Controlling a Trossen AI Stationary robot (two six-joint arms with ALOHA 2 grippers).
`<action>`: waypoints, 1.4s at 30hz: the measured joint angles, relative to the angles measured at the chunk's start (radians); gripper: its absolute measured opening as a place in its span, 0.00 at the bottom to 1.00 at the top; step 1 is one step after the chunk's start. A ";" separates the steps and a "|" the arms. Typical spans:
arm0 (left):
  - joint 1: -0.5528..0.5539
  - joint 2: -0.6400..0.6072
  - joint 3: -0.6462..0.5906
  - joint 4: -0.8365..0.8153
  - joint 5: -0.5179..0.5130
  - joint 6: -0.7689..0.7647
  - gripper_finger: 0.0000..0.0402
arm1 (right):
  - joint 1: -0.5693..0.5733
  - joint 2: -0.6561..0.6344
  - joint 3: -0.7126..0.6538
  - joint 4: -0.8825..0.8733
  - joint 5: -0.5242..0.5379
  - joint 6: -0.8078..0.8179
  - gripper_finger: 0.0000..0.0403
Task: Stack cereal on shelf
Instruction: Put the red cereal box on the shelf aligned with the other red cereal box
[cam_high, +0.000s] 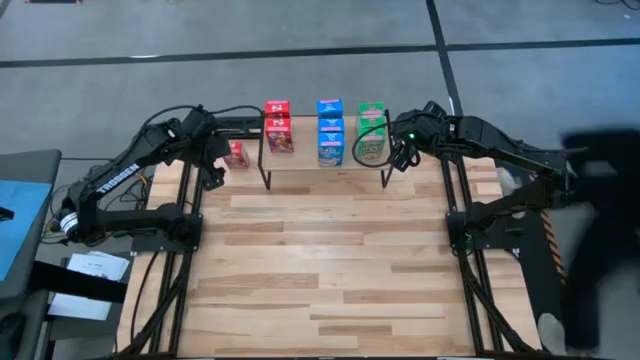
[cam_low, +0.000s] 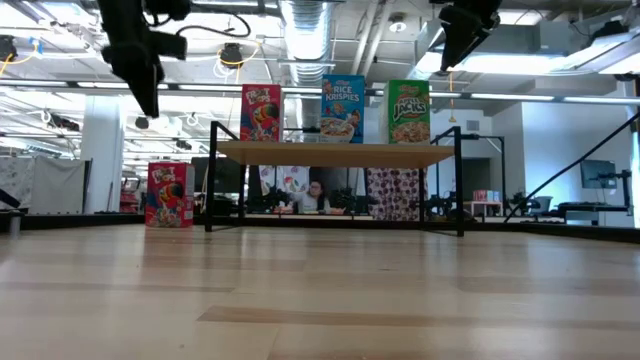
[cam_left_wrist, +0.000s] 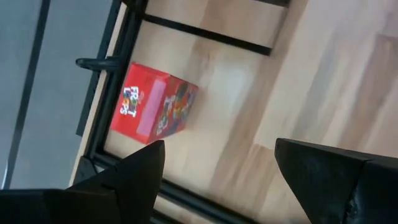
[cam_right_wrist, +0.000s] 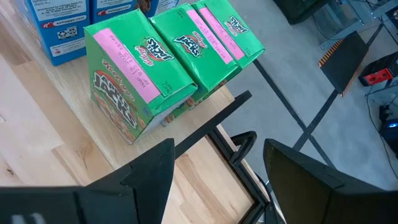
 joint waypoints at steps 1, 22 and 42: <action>0.007 0.005 -0.015 0.023 0.000 0.001 0.73 | 0.000 0.000 0.000 0.000 0.000 0.000 0.67; 0.228 0.117 -0.118 0.271 0.022 0.162 0.73 | 0.000 0.000 0.000 0.000 0.000 -0.001 0.67; 0.255 0.245 -0.118 0.347 0.001 0.203 0.73 | 0.000 0.000 0.000 0.000 -0.024 0.016 0.67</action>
